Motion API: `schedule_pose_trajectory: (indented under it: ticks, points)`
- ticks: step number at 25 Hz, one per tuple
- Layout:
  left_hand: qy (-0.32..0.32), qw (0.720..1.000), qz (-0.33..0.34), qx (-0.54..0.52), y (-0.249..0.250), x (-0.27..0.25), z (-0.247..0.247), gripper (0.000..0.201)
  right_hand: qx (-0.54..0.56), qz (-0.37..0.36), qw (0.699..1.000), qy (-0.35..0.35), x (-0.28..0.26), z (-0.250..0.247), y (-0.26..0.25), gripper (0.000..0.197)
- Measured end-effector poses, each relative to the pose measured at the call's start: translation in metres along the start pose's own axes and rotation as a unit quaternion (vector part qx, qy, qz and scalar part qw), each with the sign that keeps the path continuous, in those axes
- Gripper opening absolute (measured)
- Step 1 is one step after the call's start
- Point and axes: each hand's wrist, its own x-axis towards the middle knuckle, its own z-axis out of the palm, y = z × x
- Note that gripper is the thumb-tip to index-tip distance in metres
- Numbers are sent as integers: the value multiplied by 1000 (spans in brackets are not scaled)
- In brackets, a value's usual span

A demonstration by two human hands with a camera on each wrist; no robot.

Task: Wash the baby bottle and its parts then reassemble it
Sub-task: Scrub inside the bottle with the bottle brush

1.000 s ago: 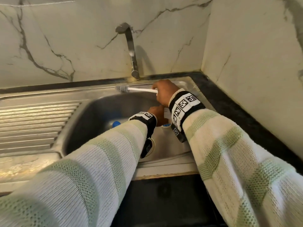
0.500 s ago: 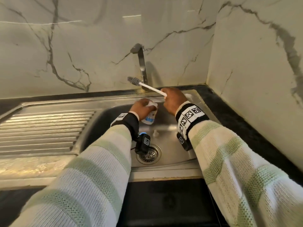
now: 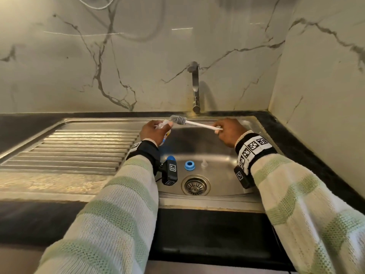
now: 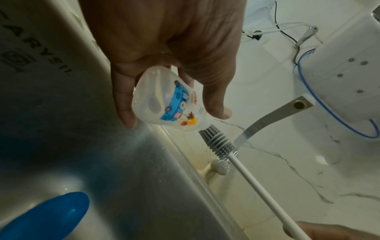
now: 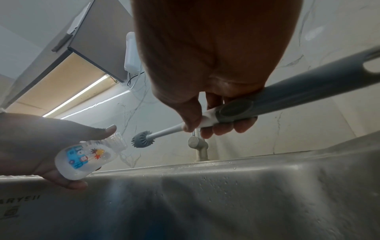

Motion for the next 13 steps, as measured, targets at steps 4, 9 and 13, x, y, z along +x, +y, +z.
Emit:
schedule_pose_trajectory:
  ticks: [4,9,13]
  points:
    - [26,999,4,-26,-5,6,-6,49,-7,0,1000,-7,3,2,0,29]
    - [-4,1000,2,3,-8,13,-12,59,-13,-11,1000,-6,2,-1,4,33]
    - [-25,999,21,24,-4,12,-18,43,-8,-27,1000,6,2,-2,4,34]
